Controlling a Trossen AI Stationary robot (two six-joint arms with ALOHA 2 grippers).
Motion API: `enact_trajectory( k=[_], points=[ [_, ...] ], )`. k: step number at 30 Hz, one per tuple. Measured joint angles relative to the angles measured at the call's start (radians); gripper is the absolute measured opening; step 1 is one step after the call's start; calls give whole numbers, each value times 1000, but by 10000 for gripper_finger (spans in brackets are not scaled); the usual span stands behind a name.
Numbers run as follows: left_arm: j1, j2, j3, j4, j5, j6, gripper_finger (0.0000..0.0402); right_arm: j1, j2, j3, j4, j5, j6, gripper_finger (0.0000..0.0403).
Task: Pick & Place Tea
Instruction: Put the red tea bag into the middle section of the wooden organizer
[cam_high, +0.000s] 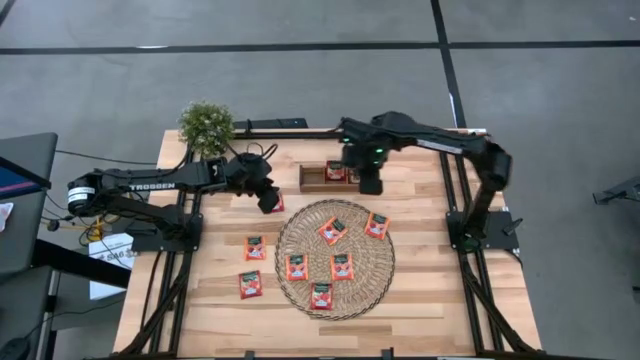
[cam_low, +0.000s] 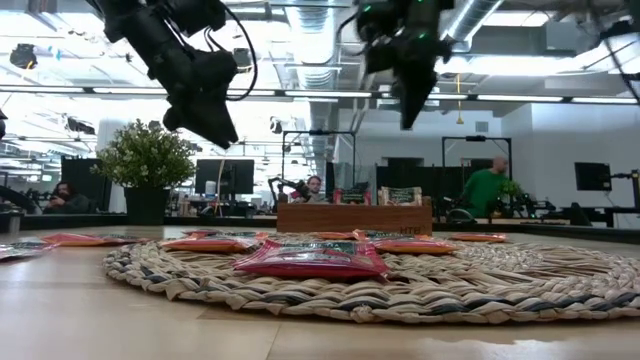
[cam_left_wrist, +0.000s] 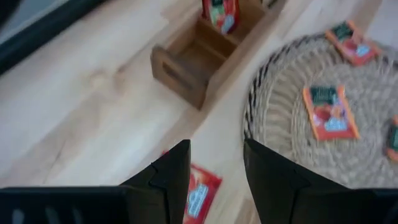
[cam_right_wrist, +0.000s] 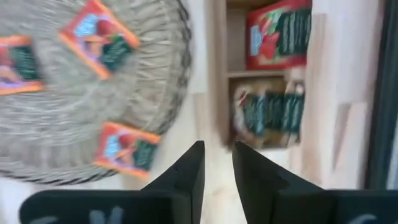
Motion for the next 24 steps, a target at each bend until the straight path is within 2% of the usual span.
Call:
enact_trajectory(
  k=[6, 14, 19, 24],
  points=[
    [0, 0, 0, -79, 7, -13, 140, -14, -241, -235, 78, -34, 126, 66],
    [7, 29, 0, -76, -77, 22, 140, 43, -546, -626, 368, -63, 374, 66],
    [35, 126, 5, -79, -64, 40, 140, 123, -648, -772, 533, -64, 505, 66],
    [96, 241, 64, -111, -52, 143, 140, 178, -671, -834, 605, -62, 564, 66]
  ],
)
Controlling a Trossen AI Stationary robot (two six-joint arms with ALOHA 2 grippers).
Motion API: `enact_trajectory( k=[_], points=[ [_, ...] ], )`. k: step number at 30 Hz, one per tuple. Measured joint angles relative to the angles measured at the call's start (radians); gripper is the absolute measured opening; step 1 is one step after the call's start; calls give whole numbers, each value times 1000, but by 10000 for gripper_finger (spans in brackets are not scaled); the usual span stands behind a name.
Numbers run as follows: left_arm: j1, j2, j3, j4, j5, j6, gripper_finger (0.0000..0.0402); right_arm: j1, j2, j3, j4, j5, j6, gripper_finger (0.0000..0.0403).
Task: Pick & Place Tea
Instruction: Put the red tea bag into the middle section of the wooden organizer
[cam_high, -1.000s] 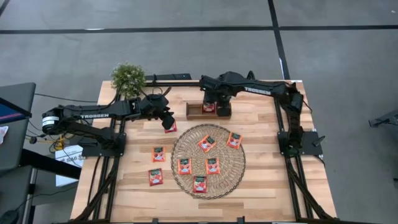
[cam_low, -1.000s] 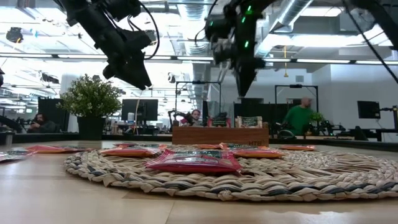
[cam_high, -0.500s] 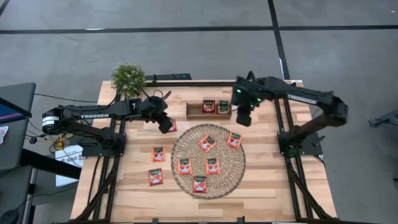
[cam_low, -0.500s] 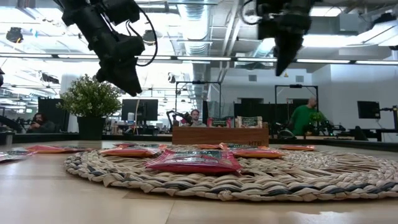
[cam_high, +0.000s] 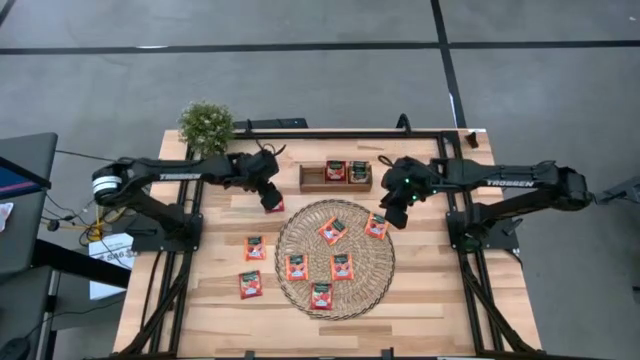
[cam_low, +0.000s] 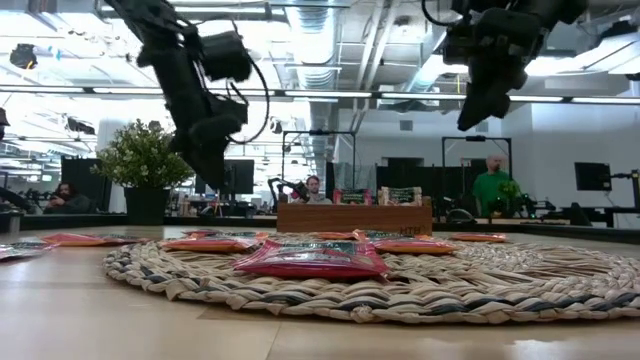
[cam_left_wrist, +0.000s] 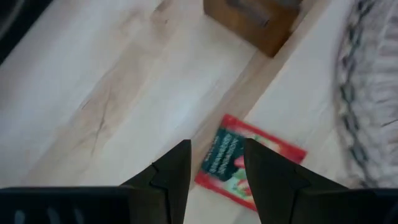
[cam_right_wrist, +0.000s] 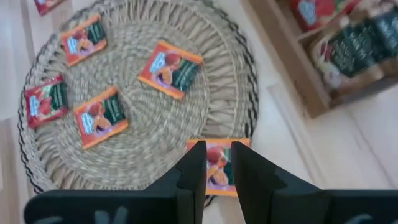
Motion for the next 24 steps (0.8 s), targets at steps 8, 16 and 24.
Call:
enact_trajectory(
  k=[8, 16, 24],
  points=[
    [118, 162, 172, -153, 197, 129, 140, 27, 38, -18, 12, 0, 12, 66],
    [132, 231, 191, -258, 254, 202, 140, 25, 86, -17, 58, 2, 4, 66],
    [132, 238, 184, -211, 248, 217, 140, 25, 100, -17, 59, 2, -5, 66]
  ],
)
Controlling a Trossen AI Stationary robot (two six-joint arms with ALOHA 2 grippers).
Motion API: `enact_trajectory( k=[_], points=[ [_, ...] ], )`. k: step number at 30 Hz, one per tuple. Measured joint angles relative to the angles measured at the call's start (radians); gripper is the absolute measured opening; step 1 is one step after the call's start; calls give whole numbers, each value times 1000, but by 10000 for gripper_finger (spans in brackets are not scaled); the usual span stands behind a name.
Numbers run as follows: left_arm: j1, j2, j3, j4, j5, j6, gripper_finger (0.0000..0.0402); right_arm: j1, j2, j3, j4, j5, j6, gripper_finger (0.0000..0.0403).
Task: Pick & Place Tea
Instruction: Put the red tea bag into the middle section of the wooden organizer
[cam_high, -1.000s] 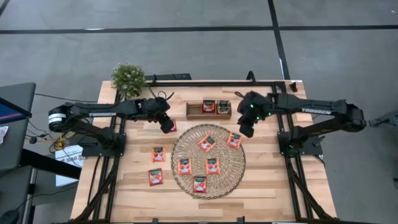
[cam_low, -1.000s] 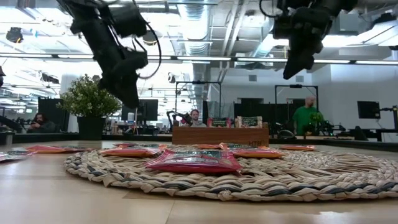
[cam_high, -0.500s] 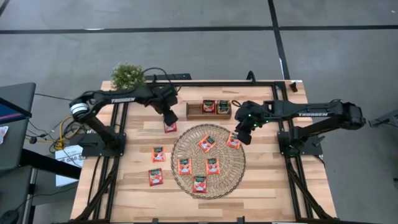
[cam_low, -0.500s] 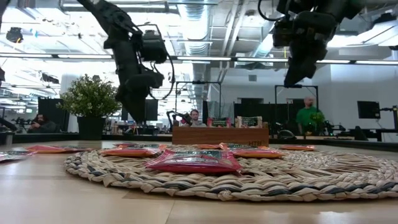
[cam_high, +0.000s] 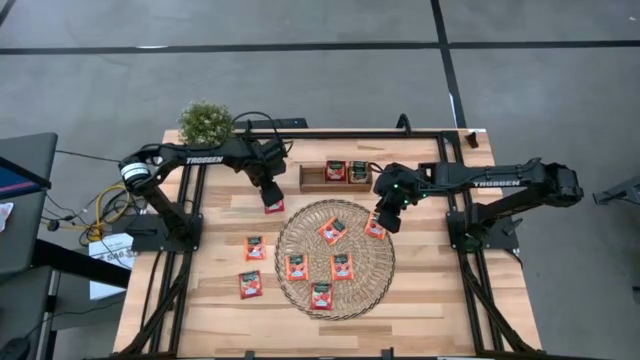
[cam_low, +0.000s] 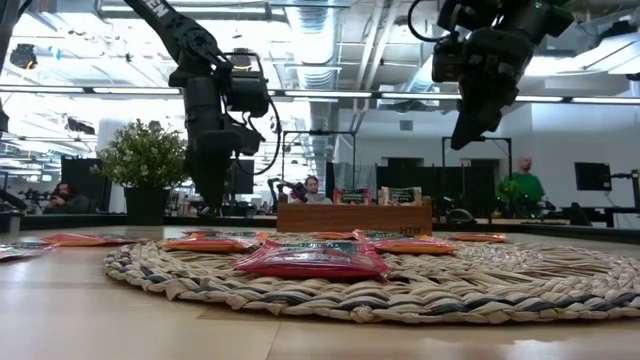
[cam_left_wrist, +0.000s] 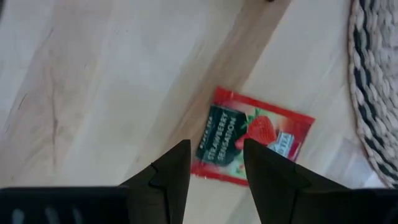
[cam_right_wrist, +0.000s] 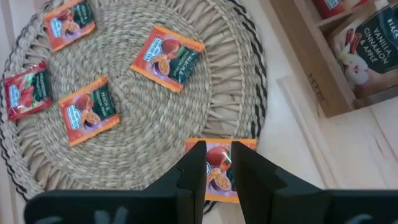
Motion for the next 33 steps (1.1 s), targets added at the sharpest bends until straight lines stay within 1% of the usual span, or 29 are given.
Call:
enact_trajectory(
  k=[6, 13, 17, 23, 30, 33],
  points=[
    [-12, 0, -30, 37, -9, -22, 140, 0, -2, 0, -1, 0, -1, 66],
    [-46, 0, -31, 84, -37, -35, 140, 0, -2, 0, 0, 0, -1, 66],
    [-55, 32, -31, 103, -79, -38, 140, 0, -2, 0, 0, 0, -1, 66],
    [-57, 99, -31, 92, -96, -50, 140, 0, -2, 0, 0, 0, -1, 66],
    [-57, 136, -27, 95, -81, -53, 139, 0, -2, 0, 0, -1, -1, 66],
    [-57, 137, -28, 95, -72, -53, 124, 0, -2, 0, 0, -1, -2, 66]
  ],
)
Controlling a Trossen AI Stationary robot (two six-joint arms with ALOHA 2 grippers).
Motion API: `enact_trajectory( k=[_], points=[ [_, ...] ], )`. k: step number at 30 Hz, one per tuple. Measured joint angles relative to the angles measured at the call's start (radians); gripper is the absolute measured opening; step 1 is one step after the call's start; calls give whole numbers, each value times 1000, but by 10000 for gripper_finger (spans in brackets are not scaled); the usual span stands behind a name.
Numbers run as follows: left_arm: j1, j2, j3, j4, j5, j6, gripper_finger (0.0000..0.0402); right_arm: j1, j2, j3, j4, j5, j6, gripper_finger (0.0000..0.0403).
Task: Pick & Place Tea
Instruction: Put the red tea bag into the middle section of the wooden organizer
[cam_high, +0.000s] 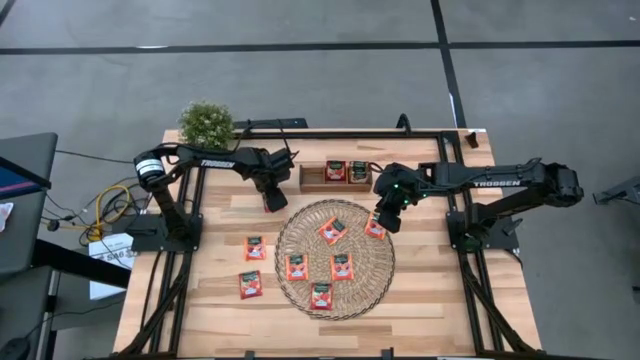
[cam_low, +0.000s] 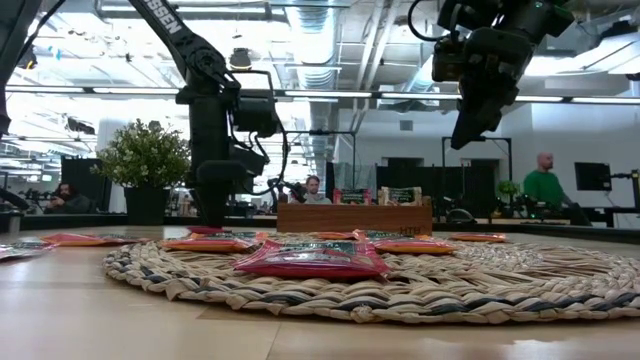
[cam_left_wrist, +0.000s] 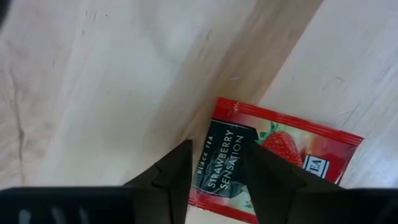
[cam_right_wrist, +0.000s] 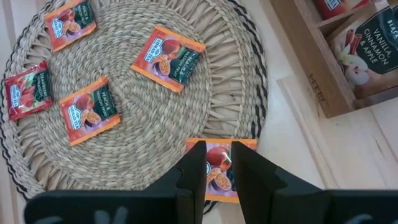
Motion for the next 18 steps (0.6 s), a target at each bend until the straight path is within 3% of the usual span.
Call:
enact_trajectory(
  k=[8, 18],
  points=[
    [0, 2, -1, 5, 12, -24, 14, 0, 0, 0, 0, 0, -1, 66],
    [-13, -87, 5, -69, -9, -59, 0, 1, 0, 0, 2, 0, 1, 66]
  ],
)
